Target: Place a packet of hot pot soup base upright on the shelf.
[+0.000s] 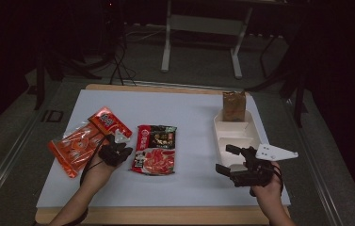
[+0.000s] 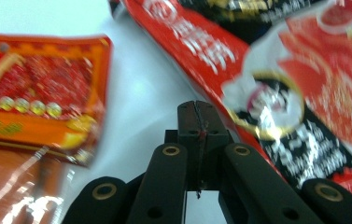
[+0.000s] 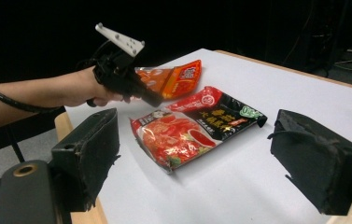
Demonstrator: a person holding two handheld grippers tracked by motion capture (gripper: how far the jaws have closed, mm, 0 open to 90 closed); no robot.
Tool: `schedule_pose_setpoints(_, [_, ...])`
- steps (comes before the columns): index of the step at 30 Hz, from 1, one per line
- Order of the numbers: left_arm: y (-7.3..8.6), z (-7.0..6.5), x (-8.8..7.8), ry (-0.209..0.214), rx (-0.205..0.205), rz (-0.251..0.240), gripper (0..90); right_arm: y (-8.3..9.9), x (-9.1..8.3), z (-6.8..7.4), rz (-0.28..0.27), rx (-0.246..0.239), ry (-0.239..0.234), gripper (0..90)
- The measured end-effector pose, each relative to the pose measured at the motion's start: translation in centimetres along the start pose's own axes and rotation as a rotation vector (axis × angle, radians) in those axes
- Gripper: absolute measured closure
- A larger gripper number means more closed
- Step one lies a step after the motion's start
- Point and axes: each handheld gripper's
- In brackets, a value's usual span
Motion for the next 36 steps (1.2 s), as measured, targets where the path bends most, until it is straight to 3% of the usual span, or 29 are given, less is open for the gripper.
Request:
schedule_pose_setpoints(2, [-0.6,0.2,-0.1,-0.017,-0.015,-0.021,89.5,0.0,0.0,0.0,-0.004,0.001,-0.002,15.2])
schedule_pose_setpoints(6, [-1.7,0.6,0.1,-0.022,-0.046,-0.068,76.4,0.1,0.0,0.0,0.001,-0.003,0.002,15.2])
schedule_pose_setpoints(10, [-2.6,1.0,0.8,-0.039,-0.06,-0.074,62.8,0.2,0.0,0.0,0.005,0.0,0.0,15.2])
schedule_pose_setpoints(18, [-4.2,2.1,2.3,-0.031,-0.068,-0.093,59.3,0.3,0.3,0.1,0.014,-0.005,-0.008,15.2])
schedule_pose_setpoints(25, [-4.9,3.0,4.5,-0.04,-0.088,-0.069,56.8,0.4,0.6,0.2,0.027,-0.008,-0.022,15.2])
schedule_pose_setpoints(29, [-5.2,3.5,5.5,-0.018,-0.114,-0.063,55.6,0.6,0.6,0.1,0.034,-0.004,-0.027,15.2])
schedule_pose_setpoints(34, [-5.5,3.6,6.6,-0.009,-0.119,-0.045,55.5,0.6,0.5,0.0,0.03,-0.001,-0.028,15.2])
schedule_pose_setpoints(36, [-5.7,3.7,7.1,-0.007,-0.124,-0.017,55.5,0.7,0.5,0.0,0.03,0.0,-0.027,15.2])
Point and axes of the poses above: each handheld gripper's, and its own axes: x roughly forward along the jaws, y roughly out of its underside, z roughly to its left, and after that the axes turned 2 degrees about -y, right-handed
